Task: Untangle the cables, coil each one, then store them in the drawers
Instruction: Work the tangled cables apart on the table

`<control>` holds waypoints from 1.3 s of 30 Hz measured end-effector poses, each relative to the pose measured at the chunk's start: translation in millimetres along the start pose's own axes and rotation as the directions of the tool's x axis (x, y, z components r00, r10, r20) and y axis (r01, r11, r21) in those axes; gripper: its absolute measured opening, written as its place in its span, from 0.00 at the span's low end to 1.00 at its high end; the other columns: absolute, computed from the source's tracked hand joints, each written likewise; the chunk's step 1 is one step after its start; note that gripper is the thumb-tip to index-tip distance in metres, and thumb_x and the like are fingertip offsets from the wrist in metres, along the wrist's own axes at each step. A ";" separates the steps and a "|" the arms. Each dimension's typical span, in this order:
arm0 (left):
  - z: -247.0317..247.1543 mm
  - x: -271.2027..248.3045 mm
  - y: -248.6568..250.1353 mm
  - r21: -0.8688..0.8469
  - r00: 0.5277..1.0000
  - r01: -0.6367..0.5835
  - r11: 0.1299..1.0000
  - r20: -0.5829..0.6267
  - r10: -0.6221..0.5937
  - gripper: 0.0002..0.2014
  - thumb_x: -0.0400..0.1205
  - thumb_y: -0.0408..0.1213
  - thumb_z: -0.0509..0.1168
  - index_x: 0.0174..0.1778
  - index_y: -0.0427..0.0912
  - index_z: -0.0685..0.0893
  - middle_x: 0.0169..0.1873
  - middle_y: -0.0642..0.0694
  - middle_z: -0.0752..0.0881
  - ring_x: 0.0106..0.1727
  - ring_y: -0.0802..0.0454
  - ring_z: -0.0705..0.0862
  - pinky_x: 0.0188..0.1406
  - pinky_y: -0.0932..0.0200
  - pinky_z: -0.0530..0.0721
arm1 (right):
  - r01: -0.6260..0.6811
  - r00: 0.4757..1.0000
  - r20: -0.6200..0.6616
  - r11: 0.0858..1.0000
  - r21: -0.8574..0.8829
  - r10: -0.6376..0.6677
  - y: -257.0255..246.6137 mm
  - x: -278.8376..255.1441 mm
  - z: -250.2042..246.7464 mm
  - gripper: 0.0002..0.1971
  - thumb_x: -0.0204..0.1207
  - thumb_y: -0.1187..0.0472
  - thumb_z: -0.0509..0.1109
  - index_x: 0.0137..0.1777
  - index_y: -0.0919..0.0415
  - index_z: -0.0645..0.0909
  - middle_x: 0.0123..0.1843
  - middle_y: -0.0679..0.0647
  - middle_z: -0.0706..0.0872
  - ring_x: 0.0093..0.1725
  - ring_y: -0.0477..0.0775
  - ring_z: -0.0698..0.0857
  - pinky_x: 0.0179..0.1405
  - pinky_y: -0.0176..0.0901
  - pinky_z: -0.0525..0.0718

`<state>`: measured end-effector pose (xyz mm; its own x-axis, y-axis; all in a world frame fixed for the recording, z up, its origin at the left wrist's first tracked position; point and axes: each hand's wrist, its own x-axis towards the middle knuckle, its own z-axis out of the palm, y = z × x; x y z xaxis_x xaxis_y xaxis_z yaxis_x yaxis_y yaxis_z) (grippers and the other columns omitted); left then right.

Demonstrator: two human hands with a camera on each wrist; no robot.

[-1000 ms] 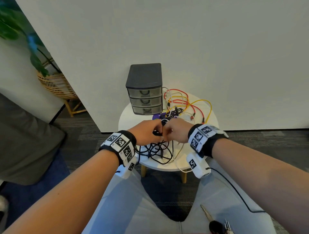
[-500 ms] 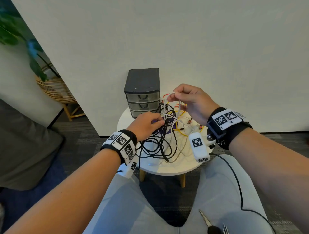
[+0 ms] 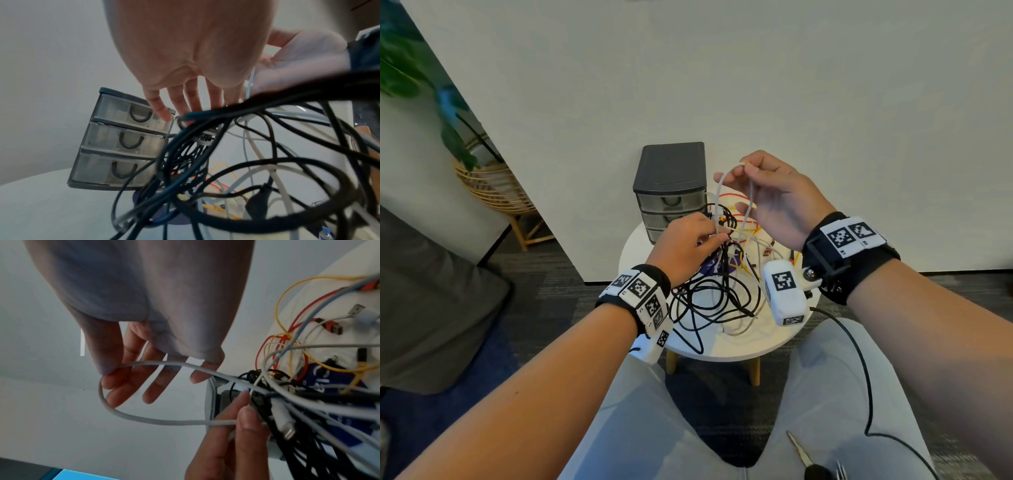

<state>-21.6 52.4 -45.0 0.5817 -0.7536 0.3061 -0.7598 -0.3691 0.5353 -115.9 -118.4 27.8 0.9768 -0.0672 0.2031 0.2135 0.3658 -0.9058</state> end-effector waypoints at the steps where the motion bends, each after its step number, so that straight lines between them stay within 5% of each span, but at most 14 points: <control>1: -0.8 1.3 0.5 -0.003 1.000 -0.001 1.000 0.008 0.001 0.14 0.89 0.47 0.64 0.54 0.44 0.92 0.47 0.49 0.89 0.48 0.54 0.85 0.53 0.51 0.85 | 0.004 1.000 -0.006 1.000 -0.008 -0.004 -2.7 -0.1 0.1 0.08 0.85 0.66 0.61 0.46 0.58 0.80 0.48 0.56 0.89 0.68 0.62 0.80 0.43 0.45 0.74; 4: -7.9 3.4 2.4 -0.066 0.998 0.067 0.996 0.026 -0.065 0.16 0.90 0.46 0.62 0.51 0.41 0.91 0.36 0.53 0.87 0.37 0.63 0.83 0.40 0.67 0.79 | -0.016 0.991 -0.132 0.990 -0.139 -0.002 -10.5 1.5 -7.3 0.09 0.85 0.67 0.62 0.44 0.59 0.79 0.39 0.56 0.85 0.51 0.58 0.86 0.38 0.40 0.76; 6: -13.9 4.6 3.6 -0.074 0.997 0.081 0.994 -0.005 -0.081 0.15 0.91 0.45 0.60 0.51 0.44 0.91 0.37 0.53 0.88 0.38 0.63 0.83 0.39 0.67 0.76 | -0.066 0.960 -0.277 0.934 -0.351 -0.036 -9.6 4.5 -20.6 0.12 0.86 0.66 0.62 0.40 0.57 0.79 0.32 0.53 0.80 0.40 0.55 0.85 0.35 0.38 0.78; 10: -24.1 9.3 6.5 -0.063 0.991 0.086 0.994 -0.093 -0.092 0.18 0.93 0.45 0.56 0.45 0.46 0.88 0.35 0.54 0.88 0.33 0.63 0.81 0.36 0.65 0.75 | -0.246 0.895 -0.428 0.661 -0.709 -0.125 4.9 4.3 -58.8 0.14 0.85 0.63 0.61 0.37 0.55 0.78 0.30 0.51 0.80 0.36 0.55 0.82 0.41 0.46 0.75; 14: -32.3 16.2 18.9 -0.098 0.983 0.057 0.994 -0.170 -0.073 0.18 0.93 0.45 0.56 0.42 0.45 0.84 0.29 0.54 0.89 0.27 0.62 0.80 0.32 0.67 0.74 | -0.364 0.916 -0.399 0.351 -0.863 -0.031 15.7 -5.5 -68.1 0.11 0.87 0.60 0.60 0.44 0.56 0.81 0.44 0.55 0.87 0.49 0.60 0.85 0.47 0.48 0.76; 16: -32.6 18.4 24.4 -0.100 0.985 0.037 0.994 -0.164 -0.053 0.17 0.92 0.46 0.56 0.41 0.47 0.84 0.26 0.52 0.87 0.26 0.62 0.82 0.35 0.64 0.78 | -0.329 0.913 -0.386 0.322 -0.888 -0.132 14.1 -5.9 -60.3 0.08 0.84 0.66 0.62 0.54 0.56 0.81 0.56 0.56 0.84 0.54 0.58 0.82 0.50 0.46 0.75; 19: -30.8 20.6 29.0 -0.079 0.992 0.028 0.996 -0.121 -0.037 0.17 0.92 0.48 0.57 0.41 0.48 0.85 0.24 0.52 0.87 0.26 0.60 0.84 0.38 0.57 0.83 | -0.105 0.916 -0.205 0.286 -0.952 -0.346 -0.4 -3.2 -35.3 0.23 0.72 0.72 0.63 0.65 0.52 0.79 0.62 0.52 0.80 0.62 0.57 0.78 0.60 0.52 0.76; 23: -31.2 22.3 33.0 -0.075 0.998 0.031 0.997 -0.059 -0.035 0.17 0.92 0.47 0.58 0.41 0.47 0.85 0.24 0.51 0.88 0.27 0.57 0.86 0.40 0.51 0.88 | 0.024 0.981 0.005 0.098 -0.995 -0.196 -11.9 0.1 3.9 0.24 0.70 0.59 0.63 0.69 0.50 0.78 0.54 0.49 0.85 0.58 0.55 0.78 0.59 0.55 0.74; 27: -31.8 19.8 30.1 -0.063 0.998 0.043 0.997 -0.039 -0.045 0.16 0.91 0.47 0.60 0.43 0.43 0.85 0.27 0.50 0.88 0.30 0.54 0.87 0.41 0.48 0.89 | -0.072 0.996 -0.074 0.023 -0.997 -0.056 -8.8 13.2 13.1 0.12 0.81 0.56 0.65 0.44 0.62 0.85 0.36 0.54 0.84 0.42 0.59 0.83 0.37 0.44 0.75; 29: -29.2 16.7 26.3 -0.031 0.997 0.072 0.997 0.027 -0.071 0.13 0.89 0.46 0.64 0.45 0.42 0.85 0.33 0.49 0.88 0.35 0.51 0.86 0.41 0.53 0.86 | -0.068 0.996 -0.072 0.075 -0.995 -0.045 -10.7 15.1 12.3 0.14 0.83 0.58 0.66 0.39 0.64 0.86 0.31 0.52 0.81 0.35 0.53 0.79 0.31 0.38 0.69; 31: -23.6 12.0 19.2 -0.017 0.983 0.121 0.993 0.142 -0.117 0.09 0.87 0.44 0.67 0.48 0.42 0.85 0.40 0.46 0.87 0.41 0.50 0.83 0.43 0.57 0.80 | -0.033 0.996 -0.050 0.232 -0.972 -0.068 -15.0 13.2 13.0 0.14 0.84 0.58 0.66 0.40 0.63 0.87 0.29 0.49 0.78 0.30 0.49 0.75 0.32 0.40 0.70; 34: -11.4 0.7 6.7 -0.033 0.957 0.130 0.991 0.266 -0.117 0.05 0.86 0.40 0.69 0.49 0.42 0.85 0.48 0.47 0.84 0.47 0.55 0.80 0.49 0.60 0.75 | 0.084 0.972 -0.034 0.477 -0.875 -0.233 -26.6 10.3 16.7 0.13 0.85 0.60 0.65 0.40 0.60 0.85 0.36 0.53 0.85 0.34 0.52 0.77 0.40 0.41 0.74; 36: -3.8 -6.2 0.3 -0.052 0.959 0.106 0.993 0.269 -0.088 0.02 0.86 0.38 0.69 0.48 0.45 0.85 0.49 0.48 0.83 0.49 0.58 0.78 0.51 0.62 0.74 | 0.145 0.950 -0.072 0.633 -0.761 -0.304 -38.4 10.6 18.5 0.13 0.85 0.62 0.65 0.39 0.54 0.83 0.39 0.46 0.86 0.36 0.43 0.75 0.40 0.36 0.73; 39: 4.6 -8.0 -8.6 -0.036 0.961 0.127 0.991 0.252 -0.114 0.02 0.87 0.41 0.67 0.49 0.49 0.84 0.51 0.47 0.81 0.52 0.54 0.78 0.54 0.59 0.75 | 0.208 0.937 -0.128 0.814 -0.543 -0.325 -58.5 11.9 21.7 0.11 0.85 0.60 0.63 0.40 0.51 0.78 0.45 0.48 0.87 0.45 0.48 0.81 0.41 0.40 0.75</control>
<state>-21.0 59.1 -55.7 0.5724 -0.8192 0.0352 -0.6688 -0.4416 0.5981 -117.0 -120.5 91.3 0.8476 -0.3004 0.4375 0.3847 -0.2200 -0.8964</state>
